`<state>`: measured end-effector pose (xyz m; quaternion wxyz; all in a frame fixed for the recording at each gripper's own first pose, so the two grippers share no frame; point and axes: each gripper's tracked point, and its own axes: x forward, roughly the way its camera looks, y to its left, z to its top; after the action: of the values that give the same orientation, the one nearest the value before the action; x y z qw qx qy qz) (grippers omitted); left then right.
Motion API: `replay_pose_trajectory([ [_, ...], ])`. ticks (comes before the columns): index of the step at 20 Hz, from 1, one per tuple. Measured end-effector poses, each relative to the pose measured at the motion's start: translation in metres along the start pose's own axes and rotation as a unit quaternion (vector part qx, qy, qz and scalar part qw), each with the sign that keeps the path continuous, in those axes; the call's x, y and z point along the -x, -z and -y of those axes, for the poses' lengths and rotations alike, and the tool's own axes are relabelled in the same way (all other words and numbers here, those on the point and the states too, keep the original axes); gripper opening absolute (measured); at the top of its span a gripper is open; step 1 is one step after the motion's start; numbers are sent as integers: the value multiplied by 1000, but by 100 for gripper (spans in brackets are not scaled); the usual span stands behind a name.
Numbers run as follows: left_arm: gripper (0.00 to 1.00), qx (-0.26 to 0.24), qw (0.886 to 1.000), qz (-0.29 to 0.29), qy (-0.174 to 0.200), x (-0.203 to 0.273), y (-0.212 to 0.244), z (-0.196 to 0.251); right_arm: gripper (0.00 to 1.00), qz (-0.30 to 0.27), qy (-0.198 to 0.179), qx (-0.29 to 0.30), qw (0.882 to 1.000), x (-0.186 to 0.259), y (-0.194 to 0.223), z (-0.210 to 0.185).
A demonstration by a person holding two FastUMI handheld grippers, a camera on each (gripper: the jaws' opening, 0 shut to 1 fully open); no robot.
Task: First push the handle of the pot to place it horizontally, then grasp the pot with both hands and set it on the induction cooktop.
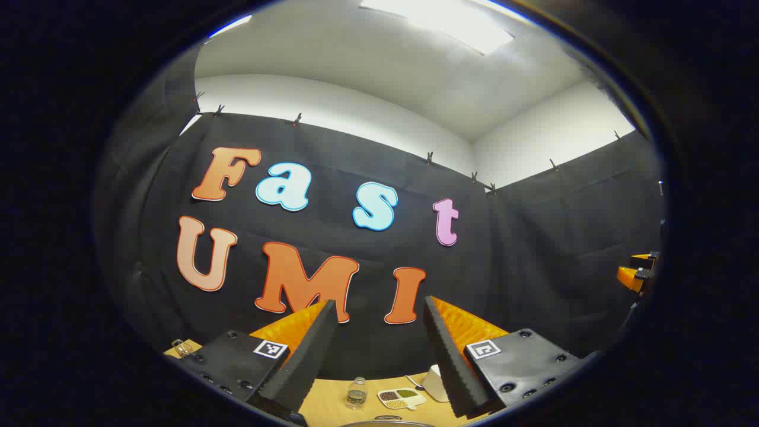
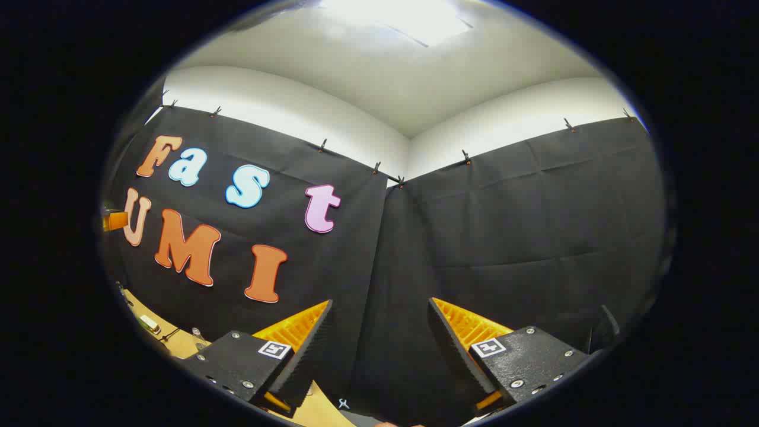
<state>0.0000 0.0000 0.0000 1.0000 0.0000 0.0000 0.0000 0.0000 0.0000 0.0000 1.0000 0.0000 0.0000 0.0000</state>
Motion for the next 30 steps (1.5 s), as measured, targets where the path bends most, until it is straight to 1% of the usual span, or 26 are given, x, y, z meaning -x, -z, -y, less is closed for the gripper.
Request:
replay_pose_trajectory([
  [1, 97, -11, 1000, -9, -4, 2, 9, 4, 95, -1, -6, -5, 1000, -2, 2, -3],
  [2, 97, -20, 1000, -17, -1, 6, 17, 10, 97, -1, -12, -9, 1000, -4, 2, -5],
  [3, 94, -23, 1000, -21, 0, 8, 20, 16, 93, -2, -17, -12, 1000, -6, 2, -7],
  [4, 97, -22, 1000, -22, 3, 11, 21, 21, 95, -3, -22, -12, 1000, -7, 4, -7],
  [5, 94, -22, 999, -22, 6, 12, 22, 27, 95, -2, -23, -9, 1000, -9, 4, -6],
  [6, 97, -22, 1000, -22, 7, 14, 21, 30, 97, 1, -22, -5, 1000, -11, 4, -4],
  [7, 97, -24, 999, -21, 6, 14, 19, 31, 97, 7, -19, -2, 1000, -13, 3, -1],
  [8, 97, -32, 999, -17, 0, 13, 17, 31, 95, 12, -16, 1, 1000, -16, 2, 1],
  [9, 97, -45, 999, -14, -7, 14, 15, 29, 95, 14, -16, 3, 1000, -16, 2, 2],
  [10, 97, -52, 999, -9, -10, 15, 13, 31, 97, 13, -17, 4, 1000, -17, 4, 3],
  [11, 91, -53, 999, -8, -7, 16, 13, 38, 97, 10, -20, 2, 1000, -17, 6, 3],
  [12, 94, -50, 999, -8, -1, 17, 13, 45, 95, 9, -23, 0, 1000, -17, 7, 2],
  [14, 92, -51, 999, -5, 1, 17, 12, 50, 95, 8, -26, -5, 1000, -18, 8, 5],
  [15, 94, -54, 999, 0, 2, 16, 9, 51, 95, 9, -26, -6, 1000, -18, 7, 6],
  [17, 94, -58, 998, 7, 4, 17, 6, 56, 95, 9, -27, -7, 1000, -17, 9, 9],
  [18, 97, -59, 998, 4, 4, 16, 8, 58, 95, 8, -28, -8, 1000, -17, 11, 9],
  [20, 94, -57, 998, -8, 5, 17, 19, 60, 95, 7, -32, -10, 999, -16, 13, 10],
  [21, 94, -53, 998, -19, 6, 15, 28, 62, 95, 5, -33, -10, 999, -16, 15, 11],
  [22, 94, -50, 998, -33, 8, 14, 36, 63, 95, 4, -33, -9, 999, -16, 16, 12],
  [24, 91, -49, 996, -69, 16, 15, 62, 71, 95, 3, -31, -7, 999, -16, 19, 14],
  [26, 78, -59, 992, -111, 20, 16, 89, 73, 95, 2, -32, -8, 999, -16, 22, 17],
  [27, 65, -65, 989, -135, 20, 18, 105, 75, 95, 1, -33, -9, 999, -17, 26, 17],
  [28, 60, -68, 984, -161, 24, 21, 122, 78, 95, -3, -34, -10, 999, -18, 28, 19],
  [29, 51, -65, 979, -190, 31, 24, 141, 83, 95, -7, -34, -10, 999, -18, 31, 20],
  [30, 46, -62, 973, -220, 31, 28, 161, 84, 95, -9, -35, -9, 999, -18, 34, 20],
])
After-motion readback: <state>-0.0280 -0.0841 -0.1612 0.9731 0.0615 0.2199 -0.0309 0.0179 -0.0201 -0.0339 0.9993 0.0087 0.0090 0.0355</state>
